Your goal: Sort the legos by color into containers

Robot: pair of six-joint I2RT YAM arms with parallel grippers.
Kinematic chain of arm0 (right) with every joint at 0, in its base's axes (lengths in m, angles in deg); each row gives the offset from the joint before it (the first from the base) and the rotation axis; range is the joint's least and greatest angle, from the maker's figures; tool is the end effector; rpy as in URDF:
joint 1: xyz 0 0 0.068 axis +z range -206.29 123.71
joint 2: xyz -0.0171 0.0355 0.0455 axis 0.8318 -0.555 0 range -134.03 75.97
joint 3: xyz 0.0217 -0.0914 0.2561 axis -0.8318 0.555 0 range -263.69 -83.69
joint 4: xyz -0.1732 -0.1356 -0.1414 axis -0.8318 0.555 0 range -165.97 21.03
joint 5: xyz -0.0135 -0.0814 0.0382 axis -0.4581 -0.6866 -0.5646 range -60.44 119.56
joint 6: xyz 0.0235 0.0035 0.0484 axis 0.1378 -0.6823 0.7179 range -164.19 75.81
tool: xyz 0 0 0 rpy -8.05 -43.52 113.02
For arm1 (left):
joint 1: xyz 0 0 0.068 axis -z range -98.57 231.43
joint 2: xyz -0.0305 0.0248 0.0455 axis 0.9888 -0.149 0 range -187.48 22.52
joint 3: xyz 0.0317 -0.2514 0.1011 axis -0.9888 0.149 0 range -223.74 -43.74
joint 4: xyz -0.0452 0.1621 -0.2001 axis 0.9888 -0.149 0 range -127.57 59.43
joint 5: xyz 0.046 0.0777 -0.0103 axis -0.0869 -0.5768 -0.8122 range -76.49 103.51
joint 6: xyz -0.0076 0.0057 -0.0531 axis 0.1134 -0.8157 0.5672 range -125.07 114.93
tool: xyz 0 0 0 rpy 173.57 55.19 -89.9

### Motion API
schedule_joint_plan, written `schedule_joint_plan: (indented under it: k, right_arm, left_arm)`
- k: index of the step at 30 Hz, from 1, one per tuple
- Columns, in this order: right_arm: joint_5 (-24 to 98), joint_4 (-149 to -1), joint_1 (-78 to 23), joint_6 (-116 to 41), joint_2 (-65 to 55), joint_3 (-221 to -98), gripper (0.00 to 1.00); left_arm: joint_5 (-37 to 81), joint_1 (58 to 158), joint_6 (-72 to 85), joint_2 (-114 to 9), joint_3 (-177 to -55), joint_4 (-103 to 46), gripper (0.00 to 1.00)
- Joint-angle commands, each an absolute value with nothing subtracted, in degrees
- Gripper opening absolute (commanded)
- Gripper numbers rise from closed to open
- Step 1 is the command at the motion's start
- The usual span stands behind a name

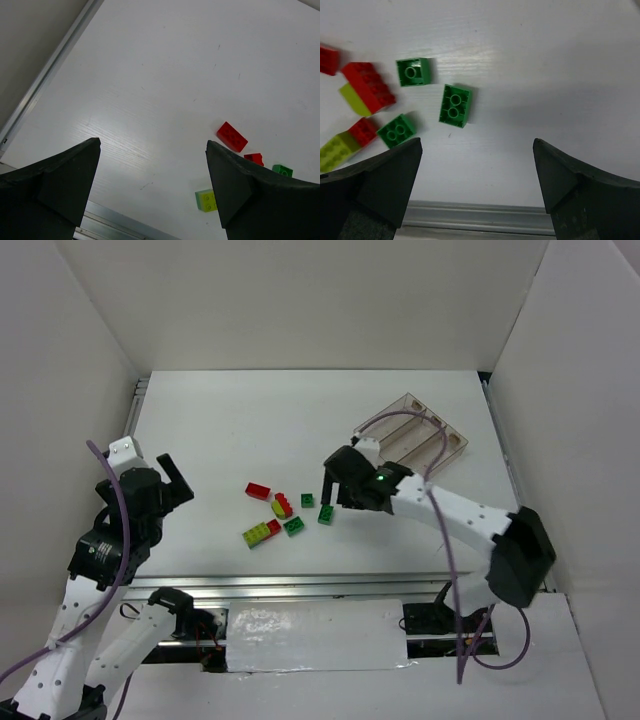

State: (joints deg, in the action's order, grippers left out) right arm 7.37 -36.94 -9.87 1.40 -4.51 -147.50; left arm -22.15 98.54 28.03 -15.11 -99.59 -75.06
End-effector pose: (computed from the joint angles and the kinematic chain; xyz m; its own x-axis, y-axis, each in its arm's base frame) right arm 0.2087 0.1998 0.2727 -0.7729 0.1473 -0.6172 0.0400 0.9821 0.1842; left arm 0.1180 -0.0146 0.3627 -0.2120 -0.3991 -0.8921 -0.4494 0.8504 -0.2737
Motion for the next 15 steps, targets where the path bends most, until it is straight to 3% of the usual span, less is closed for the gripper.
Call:
schedule_joint_plan:
  k: [1, 6, 15]
  right_arm:
    - [0.99, -37.99, -8.39, 8.9, -12.51, -153.2, 0.98]
    - [3.1, -38.26, -7.16, 9.16, -23.41, -158.04, 0.95]
    - [6.71, -42.84, -6.98, 8.2, -28.6, -154.96, 0.85]
  left_arm:
    - [-21.47, 98.05, 26.83, -14.83, -99.11, -72.14, 0.99]
    - [-20.59, 97.96, 26.57, -15.1, -99.2, -71.97, 0.99]
    - [-20.41, 97.96, 26.39, -14.57, -99.02, -71.79, 0.99]
